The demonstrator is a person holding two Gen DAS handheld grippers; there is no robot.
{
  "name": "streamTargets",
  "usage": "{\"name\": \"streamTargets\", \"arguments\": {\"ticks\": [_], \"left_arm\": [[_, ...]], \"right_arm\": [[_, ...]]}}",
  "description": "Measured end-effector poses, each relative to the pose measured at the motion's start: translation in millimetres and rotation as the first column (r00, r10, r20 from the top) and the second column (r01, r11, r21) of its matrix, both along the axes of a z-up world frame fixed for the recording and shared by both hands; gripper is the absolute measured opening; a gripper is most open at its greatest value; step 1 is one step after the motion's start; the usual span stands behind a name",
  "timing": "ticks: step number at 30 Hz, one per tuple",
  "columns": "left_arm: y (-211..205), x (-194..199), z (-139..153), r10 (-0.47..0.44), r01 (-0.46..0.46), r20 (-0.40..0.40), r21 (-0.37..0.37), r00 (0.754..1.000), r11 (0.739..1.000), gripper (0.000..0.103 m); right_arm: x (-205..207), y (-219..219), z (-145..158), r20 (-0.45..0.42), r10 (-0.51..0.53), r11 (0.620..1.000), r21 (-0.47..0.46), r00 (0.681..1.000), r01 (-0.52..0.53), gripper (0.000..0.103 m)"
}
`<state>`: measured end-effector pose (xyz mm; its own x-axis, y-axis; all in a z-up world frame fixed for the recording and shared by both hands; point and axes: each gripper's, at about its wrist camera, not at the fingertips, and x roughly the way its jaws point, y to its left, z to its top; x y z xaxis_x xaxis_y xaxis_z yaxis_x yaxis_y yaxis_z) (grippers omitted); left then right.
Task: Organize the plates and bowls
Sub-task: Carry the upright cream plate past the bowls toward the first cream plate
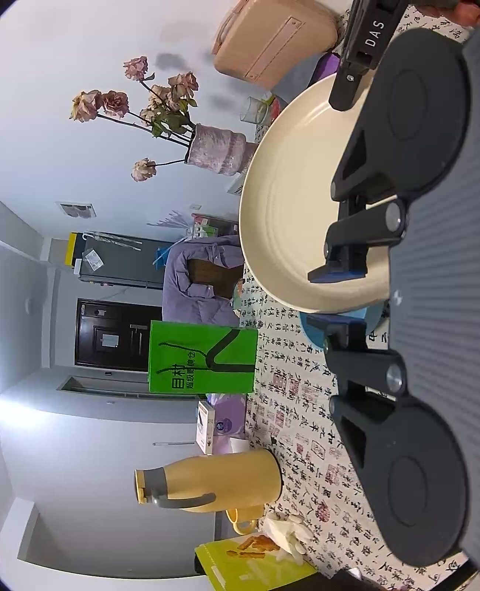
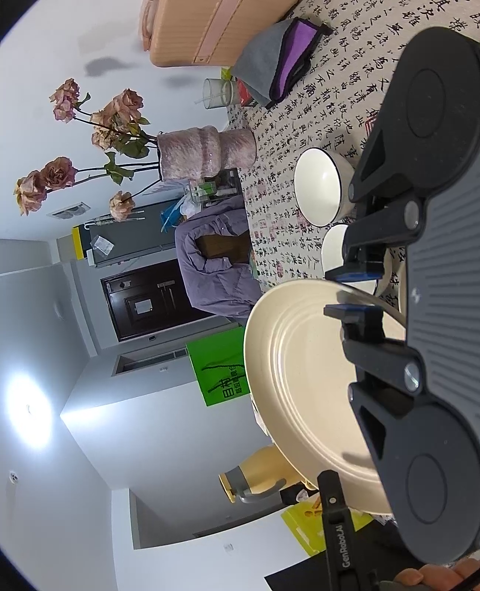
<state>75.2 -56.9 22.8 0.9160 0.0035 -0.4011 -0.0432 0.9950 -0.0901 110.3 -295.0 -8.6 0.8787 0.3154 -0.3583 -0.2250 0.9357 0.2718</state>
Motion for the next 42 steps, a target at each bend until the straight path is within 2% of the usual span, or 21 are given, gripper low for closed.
{"name": "streamTargets", "arguments": {"ticks": [13, 29, 42], "left_arm": [[3, -10, -14, 0.006, -0.006, 0.004, 0.004, 1.000, 1.000, 0.017], [13, -16, -42, 0.008, -0.010, -0.038, -0.033, 0.999, 0.999, 0.017], [16, -16, -58, 0.009, -0.011, -0.062, -0.035, 0.998, 0.999, 0.017]], "right_arm": [[-7, 2, -15, -0.029, 0.020, 1.000, 0.004, 0.999, -0.020, 0.013], [-9, 5, -38, -0.082, 0.042, 0.999, 0.004, 0.996, -0.041, 0.013], [-7, 9, -53, -0.119, 0.048, 0.999, -0.006, 0.992, -0.049, 0.013]]}}
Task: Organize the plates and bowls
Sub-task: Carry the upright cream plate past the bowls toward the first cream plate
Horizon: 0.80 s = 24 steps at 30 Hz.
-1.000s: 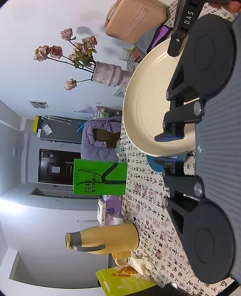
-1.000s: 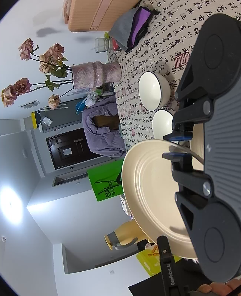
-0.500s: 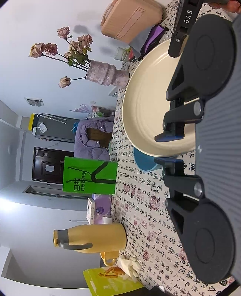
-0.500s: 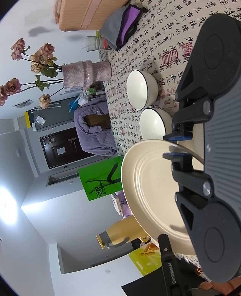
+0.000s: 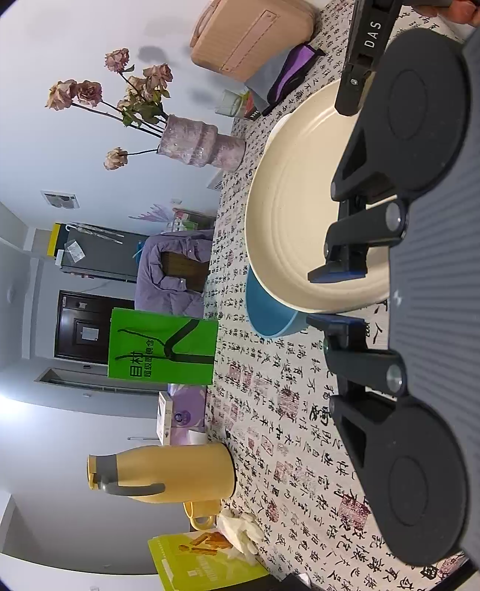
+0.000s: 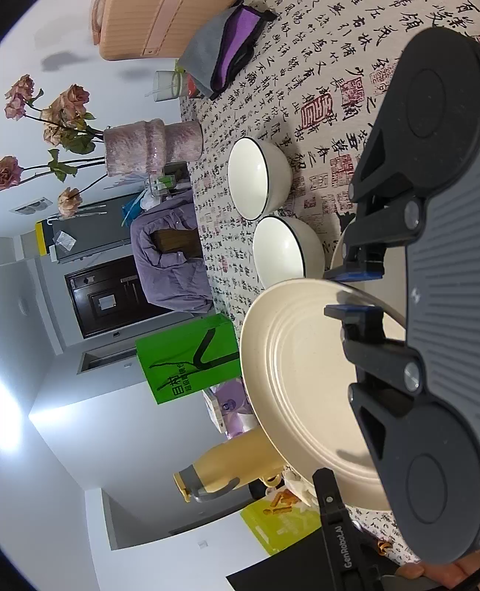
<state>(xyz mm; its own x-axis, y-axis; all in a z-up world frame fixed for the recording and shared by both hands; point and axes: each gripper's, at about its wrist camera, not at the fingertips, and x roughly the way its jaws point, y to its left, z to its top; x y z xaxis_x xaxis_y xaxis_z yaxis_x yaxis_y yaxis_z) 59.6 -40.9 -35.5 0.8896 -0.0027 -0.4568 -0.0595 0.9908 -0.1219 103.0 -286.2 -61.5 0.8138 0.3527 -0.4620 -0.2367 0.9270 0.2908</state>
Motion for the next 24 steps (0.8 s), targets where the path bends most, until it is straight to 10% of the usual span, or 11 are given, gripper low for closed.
{"name": "streamTargets", "arguments": {"ticks": [24], "left_arm": [[-3, 15, -32, -0.038, 0.037, -0.095, -0.007, 0.995, 0.999, 0.017]], "right_arm": [[9, -2, -30, -0.083, -0.018, 0.999, -0.031, 0.996, 0.016, 0.013]]}}
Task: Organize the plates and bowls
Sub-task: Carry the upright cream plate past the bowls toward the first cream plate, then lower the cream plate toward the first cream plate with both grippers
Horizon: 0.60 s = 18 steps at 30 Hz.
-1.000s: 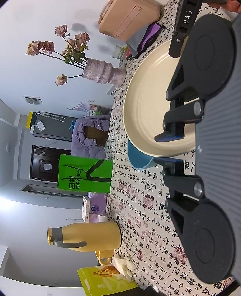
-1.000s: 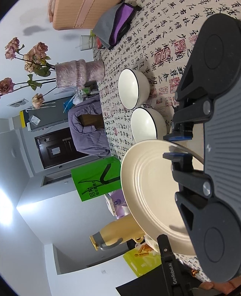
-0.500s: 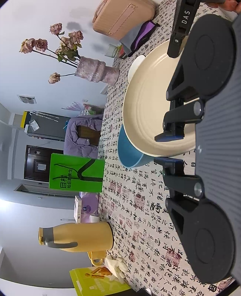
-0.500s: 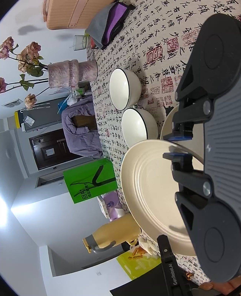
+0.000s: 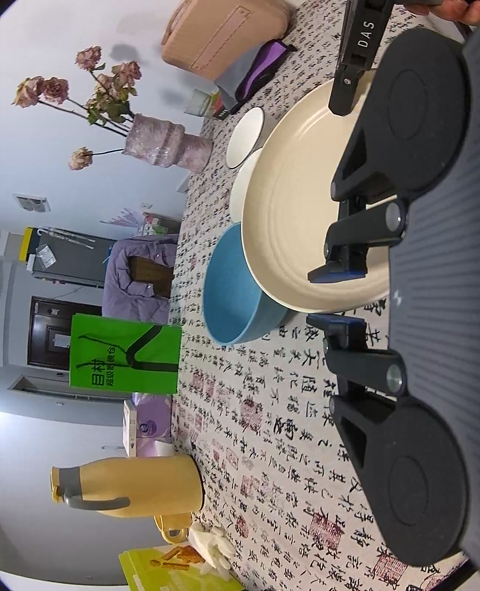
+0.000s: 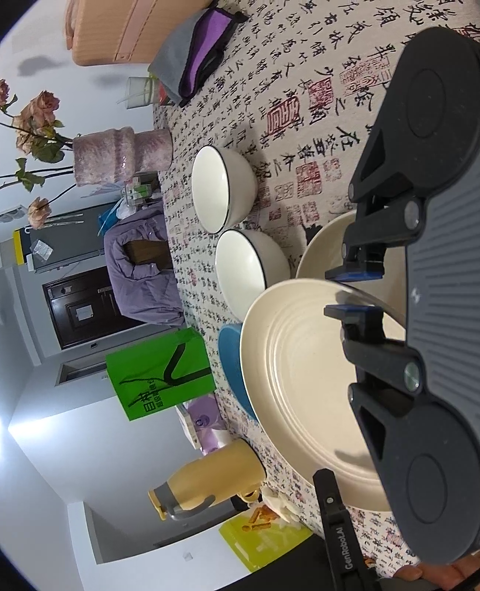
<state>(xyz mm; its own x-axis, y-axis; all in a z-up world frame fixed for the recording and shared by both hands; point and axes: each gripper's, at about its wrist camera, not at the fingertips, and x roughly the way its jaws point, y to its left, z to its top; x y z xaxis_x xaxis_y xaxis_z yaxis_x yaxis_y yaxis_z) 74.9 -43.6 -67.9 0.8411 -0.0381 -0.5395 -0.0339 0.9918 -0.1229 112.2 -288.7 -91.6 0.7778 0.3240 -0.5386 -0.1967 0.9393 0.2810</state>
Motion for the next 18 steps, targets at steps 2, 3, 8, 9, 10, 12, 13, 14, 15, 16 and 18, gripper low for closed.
{"name": "streamTargets", "arguments": {"ticks": [2, 3, 8, 9, 10, 12, 13, 14, 15, 16, 18], "left_arm": [[-3, 2, -3, -0.008, 0.008, -0.009, 0.005, 1.000, 1.000, 0.017], [-4, 3, -5, -0.011, 0.012, -0.014, 0.007, 1.000, 1.000, 0.017], [-9, 6, -11, -0.028, 0.028, -0.034, 0.017, 0.999, 0.999, 0.017], [-10, 6, -11, -0.031, 0.031, -0.037, 0.019, 0.999, 0.999, 0.017], [-11, 7, -12, -0.034, 0.034, -0.039, 0.021, 0.999, 0.999, 0.017], [-14, 7, -14, -0.039, 0.040, -0.046, 0.026, 0.998, 0.999, 0.017], [-15, 8, -14, -0.040, 0.042, -0.049, 0.028, 0.998, 0.999, 0.017], [-16, 8, -15, -0.042, 0.043, -0.052, 0.031, 0.998, 0.999, 0.017], [-16, 9, -16, -0.043, 0.045, -0.054, 0.033, 0.998, 0.998, 0.017], [-17, 9, -16, -0.044, 0.046, -0.057, 0.035, 0.997, 0.998, 0.017], [-18, 10, -18, -0.045, 0.048, -0.063, 0.038, 0.997, 0.998, 0.017]], "right_arm": [[0, -2, -3, -0.010, -0.006, 1.000, 0.000, 1.000, 0.006, 0.013], [0, -4, -4, -0.013, -0.009, 1.000, 0.000, 1.000, 0.009, 0.013], [0, -10, -10, -0.027, -0.020, 1.000, -0.003, 0.999, 0.020, 0.013], [0, -11, -11, -0.029, -0.022, 1.000, -0.004, 0.999, 0.022, 0.013], [0, -12, -11, -0.030, -0.024, 1.000, -0.004, 0.999, 0.023, 0.013], [0, -14, -12, -0.032, -0.027, 1.000, -0.006, 0.999, 0.027, 0.013], [0, -15, -13, -0.033, -0.028, 1.000, -0.007, 0.999, 0.027, 0.013], [0, -15, -14, -0.034, -0.029, 1.000, -0.008, 0.999, 0.028, 0.013], [0, -16, -14, -0.035, -0.029, 1.000, -0.009, 0.999, 0.029, 0.013], [0, -16, -15, -0.036, -0.030, 0.999, -0.011, 0.999, 0.030, 0.012], [0, -16, -16, -0.039, -0.031, 0.999, -0.013, 0.999, 0.030, 0.012]]}}
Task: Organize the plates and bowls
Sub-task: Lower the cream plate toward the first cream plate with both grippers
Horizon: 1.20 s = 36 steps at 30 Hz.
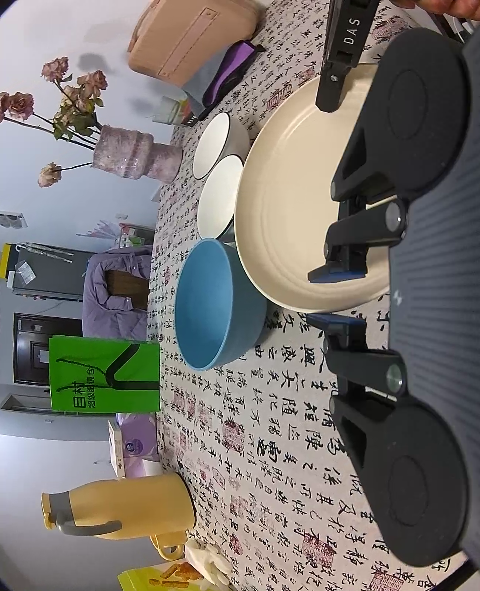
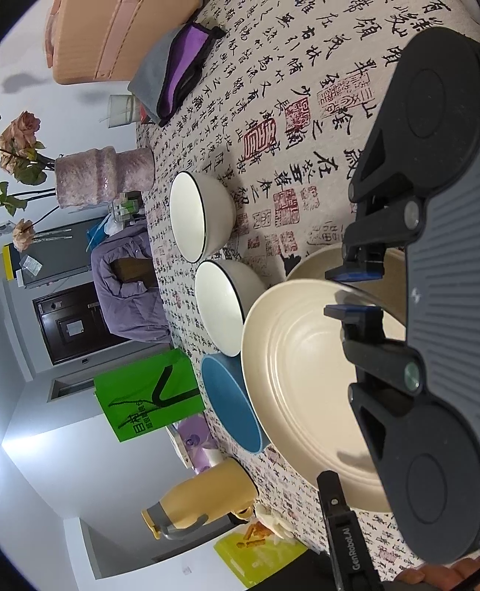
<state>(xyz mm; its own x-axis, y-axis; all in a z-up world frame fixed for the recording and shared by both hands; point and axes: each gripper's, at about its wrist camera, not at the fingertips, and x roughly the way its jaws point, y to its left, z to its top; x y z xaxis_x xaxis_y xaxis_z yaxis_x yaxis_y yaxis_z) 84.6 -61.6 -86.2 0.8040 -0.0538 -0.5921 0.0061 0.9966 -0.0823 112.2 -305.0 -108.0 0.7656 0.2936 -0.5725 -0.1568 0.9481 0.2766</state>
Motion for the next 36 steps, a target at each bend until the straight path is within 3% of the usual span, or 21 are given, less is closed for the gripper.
{"name": "streamTargets", "arguments": {"ticks": [36], "left_arm": [[-15, 6, -16, -0.023, 0.024, -0.037, 0.049, 0.999, 0.998, 0.017]], "right_arm": [[-4, 4, -7, 0.035, -0.011, 0.995, -0.098, 0.999, 0.014, 0.013]]}}
